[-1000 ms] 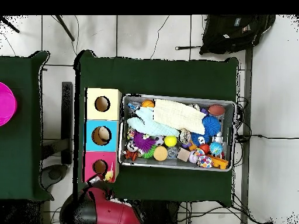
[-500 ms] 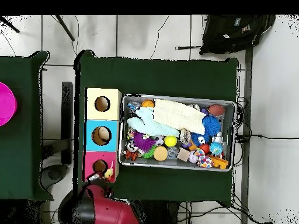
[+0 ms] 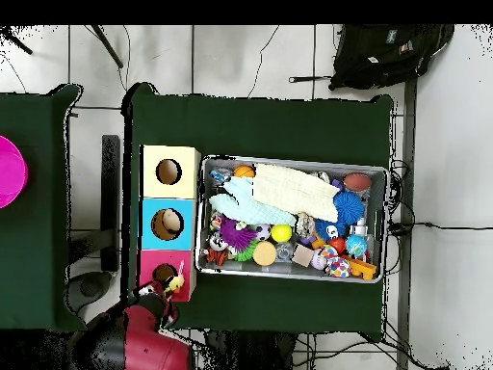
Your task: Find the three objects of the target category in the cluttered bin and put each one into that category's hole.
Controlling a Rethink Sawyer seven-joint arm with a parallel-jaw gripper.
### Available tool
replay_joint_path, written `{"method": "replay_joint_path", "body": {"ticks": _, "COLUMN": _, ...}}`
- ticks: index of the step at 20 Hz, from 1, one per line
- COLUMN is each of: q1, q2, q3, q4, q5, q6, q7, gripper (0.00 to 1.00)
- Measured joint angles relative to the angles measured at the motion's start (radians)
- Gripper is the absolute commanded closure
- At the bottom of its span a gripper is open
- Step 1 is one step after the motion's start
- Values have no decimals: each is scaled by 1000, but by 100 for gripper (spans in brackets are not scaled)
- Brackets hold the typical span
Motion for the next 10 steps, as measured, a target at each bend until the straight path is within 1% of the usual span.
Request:
{"method": "replay_joint_path", "body": {"ticks": 1, "q1": 67, "q2": 44, "q3": -59, "q4": -41, "q5": 34, "q6": 29, "q7": 2, "gripper": 100}}
{"method": "replay_joint_path", "body": {"ticks": 2, "q1": 102, "q2": 71, "q3": -91, "q4": -65, "q5": 52, "q6": 50, "q7": 5, "gripper": 100}}
{"method": "replay_joint_path", "body": {"ticks": 5, "q1": 181, "q2": 143, "q3": -170, "q4": -127, "q5": 91, "q6": 103, "q7": 17, "gripper": 100}}
{"method": "replay_joint_path", "body": {"ticks": 7, "q1": 245, "q2": 218, "q3": -243, "q4": -186, "q5": 121, "q6": 158, "q7": 41, "gripper": 100}}
{"method": "replay_joint_path", "body": {"ticks": 10, "q1": 302, "q2": 307, "q3": -322, "q4": -254, "q5": 143, "q6": 229, "q7": 91, "gripper": 100}}
